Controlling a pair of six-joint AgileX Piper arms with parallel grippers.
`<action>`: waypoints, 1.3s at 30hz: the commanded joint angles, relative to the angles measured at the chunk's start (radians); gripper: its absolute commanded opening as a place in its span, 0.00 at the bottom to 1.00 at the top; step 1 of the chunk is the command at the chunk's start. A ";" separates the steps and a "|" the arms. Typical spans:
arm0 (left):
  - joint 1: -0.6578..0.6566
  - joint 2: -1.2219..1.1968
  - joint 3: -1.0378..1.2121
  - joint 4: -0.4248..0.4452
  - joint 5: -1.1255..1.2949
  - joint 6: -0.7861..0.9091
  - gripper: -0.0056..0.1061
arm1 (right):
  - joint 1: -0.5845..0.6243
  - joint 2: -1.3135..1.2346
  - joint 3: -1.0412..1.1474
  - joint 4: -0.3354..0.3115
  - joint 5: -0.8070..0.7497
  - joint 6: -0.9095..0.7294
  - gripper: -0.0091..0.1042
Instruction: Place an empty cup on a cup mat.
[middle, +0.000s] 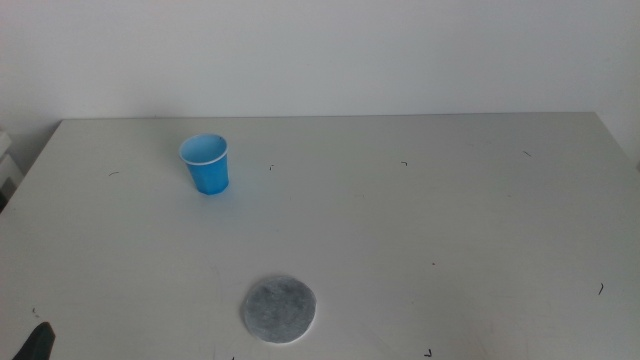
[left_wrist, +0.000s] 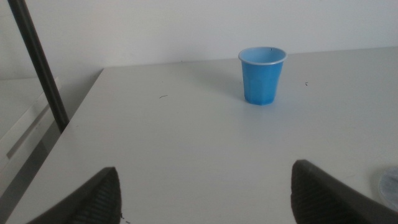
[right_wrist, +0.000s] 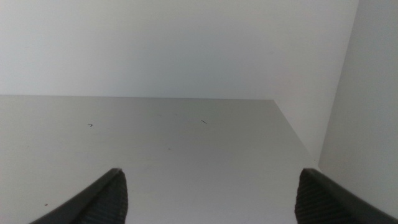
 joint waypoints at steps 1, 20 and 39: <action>-0.007 -0.005 -0.042 -0.018 -0.070 -0.012 0.99 | 0.000 -0.026 -0.008 -0.014 -0.075 -0.005 0.91; -0.007 0.646 -0.885 -0.038 0.166 -0.012 0.99 | 0.000 -0.026 -0.008 -0.014 -0.075 -0.005 0.91; -0.007 1.476 -1.917 -0.040 0.751 -0.009 0.99 | 0.000 -0.026 -0.008 -0.014 -0.075 -0.005 0.91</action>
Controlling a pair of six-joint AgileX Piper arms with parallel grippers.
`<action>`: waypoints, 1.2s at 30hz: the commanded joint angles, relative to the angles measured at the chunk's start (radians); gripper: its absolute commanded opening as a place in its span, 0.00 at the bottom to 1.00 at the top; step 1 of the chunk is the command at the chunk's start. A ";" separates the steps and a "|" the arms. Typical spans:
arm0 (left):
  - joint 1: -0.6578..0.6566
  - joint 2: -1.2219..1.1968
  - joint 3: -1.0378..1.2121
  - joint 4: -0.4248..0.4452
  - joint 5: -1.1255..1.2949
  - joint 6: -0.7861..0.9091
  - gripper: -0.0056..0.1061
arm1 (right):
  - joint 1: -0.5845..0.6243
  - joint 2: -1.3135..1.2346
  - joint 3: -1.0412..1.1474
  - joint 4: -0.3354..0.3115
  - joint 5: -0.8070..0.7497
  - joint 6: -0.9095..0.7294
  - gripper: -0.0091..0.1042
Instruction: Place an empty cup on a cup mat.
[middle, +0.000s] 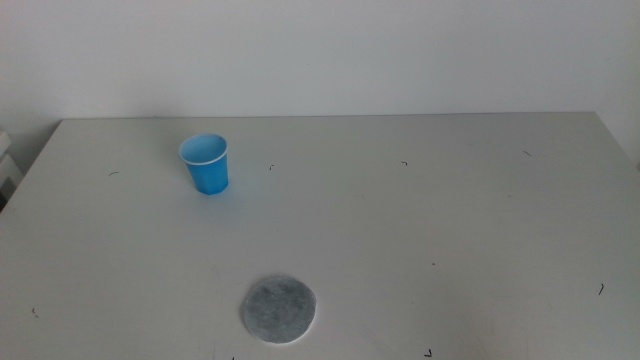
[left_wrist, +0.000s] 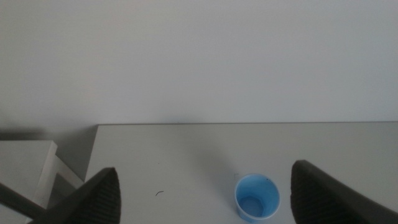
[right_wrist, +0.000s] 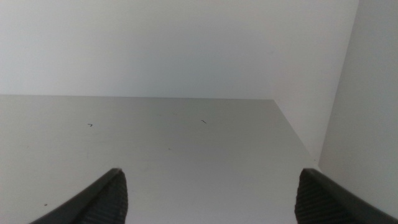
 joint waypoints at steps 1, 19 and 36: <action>-0.007 0.052 -0.097 -0.010 -0.017 -0.009 0.99 | 0.000 -0.026 -0.008 -0.014 -0.075 -0.005 0.91; -0.007 0.434 -0.159 -0.104 -0.059 -0.009 0.99 | 0.000 -0.026 -0.008 -0.014 -0.075 -0.005 0.91; -0.009 0.698 -0.158 -0.237 -0.005 0.058 0.99 | 0.000 -0.026 -0.008 -0.014 -0.075 -0.005 0.91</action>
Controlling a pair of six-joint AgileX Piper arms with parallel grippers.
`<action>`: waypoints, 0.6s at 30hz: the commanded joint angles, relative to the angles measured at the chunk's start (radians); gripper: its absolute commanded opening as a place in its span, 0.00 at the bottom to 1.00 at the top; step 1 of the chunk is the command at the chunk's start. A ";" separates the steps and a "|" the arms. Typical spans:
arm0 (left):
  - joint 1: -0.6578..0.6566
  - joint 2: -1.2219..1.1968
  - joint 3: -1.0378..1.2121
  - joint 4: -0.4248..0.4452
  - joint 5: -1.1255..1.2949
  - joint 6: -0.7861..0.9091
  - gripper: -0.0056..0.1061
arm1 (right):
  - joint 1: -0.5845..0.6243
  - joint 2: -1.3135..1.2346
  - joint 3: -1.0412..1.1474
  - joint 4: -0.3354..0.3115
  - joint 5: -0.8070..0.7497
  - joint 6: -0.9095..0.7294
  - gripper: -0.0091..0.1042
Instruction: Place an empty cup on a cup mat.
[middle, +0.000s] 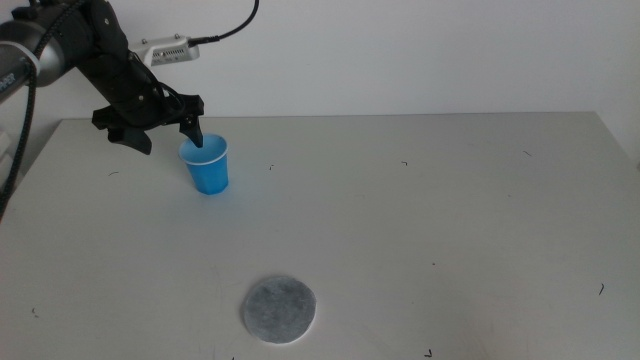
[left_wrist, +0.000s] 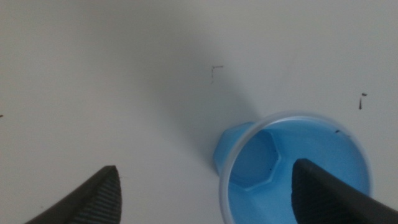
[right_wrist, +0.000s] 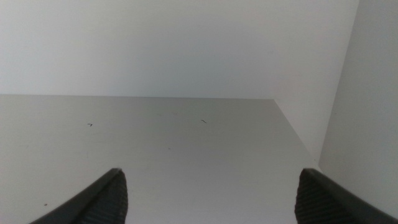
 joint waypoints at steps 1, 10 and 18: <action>-0.007 -0.046 -0.032 -0.020 -0.014 0.015 0.99 | 0.000 -0.026 -0.008 -0.014 -0.075 -0.005 0.91; -0.007 0.005 -0.032 -0.038 -0.024 0.021 0.67 | 0.000 -0.026 -0.008 -0.014 -0.075 -0.005 0.91; -0.007 0.010 -0.032 -0.130 -0.055 0.019 0.06 | 0.000 -0.026 -0.008 -0.014 -0.075 -0.005 0.91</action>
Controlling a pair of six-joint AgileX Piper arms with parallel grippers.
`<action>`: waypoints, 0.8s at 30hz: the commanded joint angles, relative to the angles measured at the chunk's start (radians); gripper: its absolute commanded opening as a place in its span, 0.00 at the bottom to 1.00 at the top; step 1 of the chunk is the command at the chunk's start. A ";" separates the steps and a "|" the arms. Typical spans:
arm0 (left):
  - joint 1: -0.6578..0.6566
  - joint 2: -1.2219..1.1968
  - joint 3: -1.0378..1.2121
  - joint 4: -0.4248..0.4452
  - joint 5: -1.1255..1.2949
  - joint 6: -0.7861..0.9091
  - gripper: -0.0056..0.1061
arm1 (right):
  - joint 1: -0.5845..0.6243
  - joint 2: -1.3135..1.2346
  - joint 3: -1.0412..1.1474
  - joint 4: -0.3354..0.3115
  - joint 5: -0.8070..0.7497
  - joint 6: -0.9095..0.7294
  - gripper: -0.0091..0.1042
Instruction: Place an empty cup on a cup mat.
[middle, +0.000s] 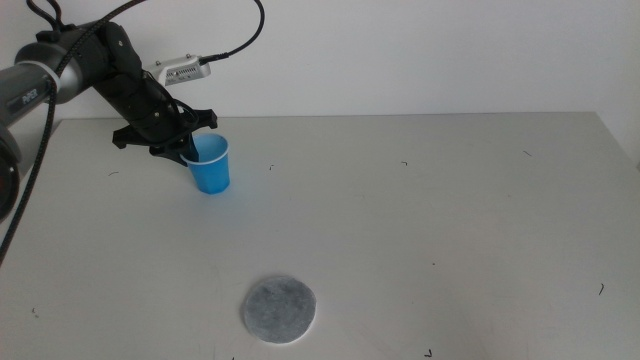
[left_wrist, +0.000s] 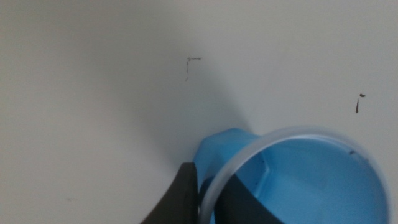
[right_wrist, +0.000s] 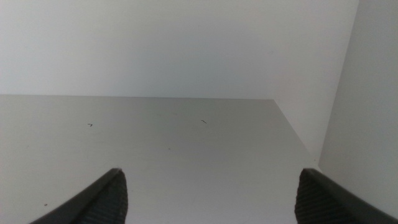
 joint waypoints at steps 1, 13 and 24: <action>-0.005 -0.065 -0.032 -0.032 -0.028 -0.004 0.05 | 0.000 -0.026 -0.008 -0.014 -0.075 -0.005 0.91; -0.010 -0.214 -0.031 -0.004 0.187 -0.029 0.05 | 0.000 -0.026 -0.008 -0.014 -0.075 -0.005 0.91; -0.199 -0.539 0.221 0.143 0.158 -0.141 0.05 | 0.000 -0.026 -0.008 -0.014 -0.075 -0.005 0.91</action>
